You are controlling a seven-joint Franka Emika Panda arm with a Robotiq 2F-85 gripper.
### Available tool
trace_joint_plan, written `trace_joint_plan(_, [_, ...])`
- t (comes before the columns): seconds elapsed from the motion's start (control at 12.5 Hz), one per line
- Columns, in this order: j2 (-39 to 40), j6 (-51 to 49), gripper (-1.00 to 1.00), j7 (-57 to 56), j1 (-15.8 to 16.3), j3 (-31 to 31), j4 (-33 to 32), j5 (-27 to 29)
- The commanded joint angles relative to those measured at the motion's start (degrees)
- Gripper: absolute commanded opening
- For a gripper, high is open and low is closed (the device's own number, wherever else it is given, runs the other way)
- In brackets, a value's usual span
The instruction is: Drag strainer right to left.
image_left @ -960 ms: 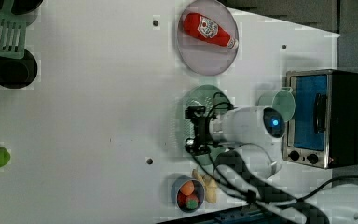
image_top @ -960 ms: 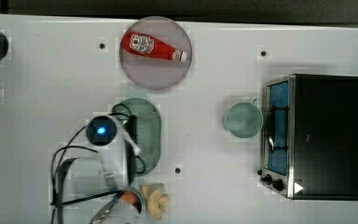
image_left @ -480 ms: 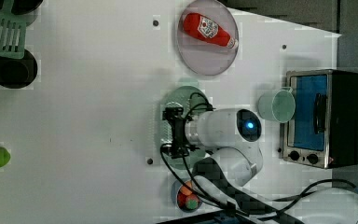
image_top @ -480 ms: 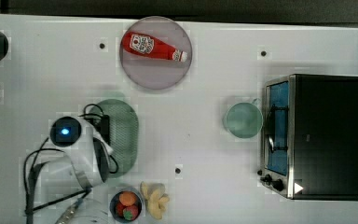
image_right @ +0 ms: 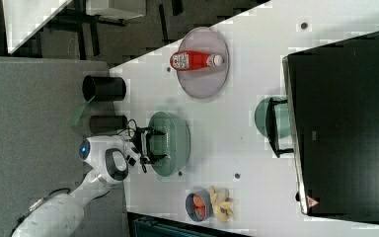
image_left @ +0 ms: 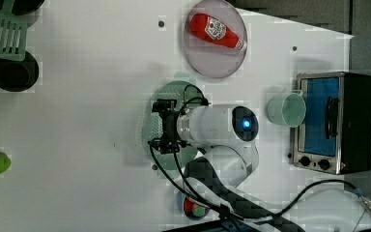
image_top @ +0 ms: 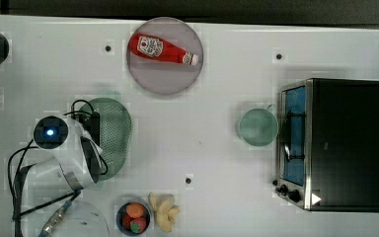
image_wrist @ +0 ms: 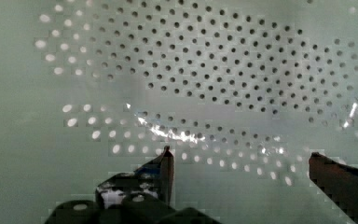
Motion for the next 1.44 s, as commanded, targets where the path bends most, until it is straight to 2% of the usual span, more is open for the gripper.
trace_joint_plan(0.08, [1.89,-0.55,1.0,7.21,4.09,0.64,3.68,1.52])
trace_joint_plan(0.64, [7.16,-0.43,1.0,9.43,8.68,0.65,11.0,1.52])
trace_joint_plan(0.96, [7.11,-1.78,1.0,9.35,9.08,0.06,11.95,1.36])
trace_joint_plan(1.12, [3.56,-8.12,1.0,5.68,9.08,-1.88,10.82,-0.52])
trace_joint_plan(1.44, [-10.43,-21.31,1.0,-7.9,8.37,-8.09,10.29,-1.36])
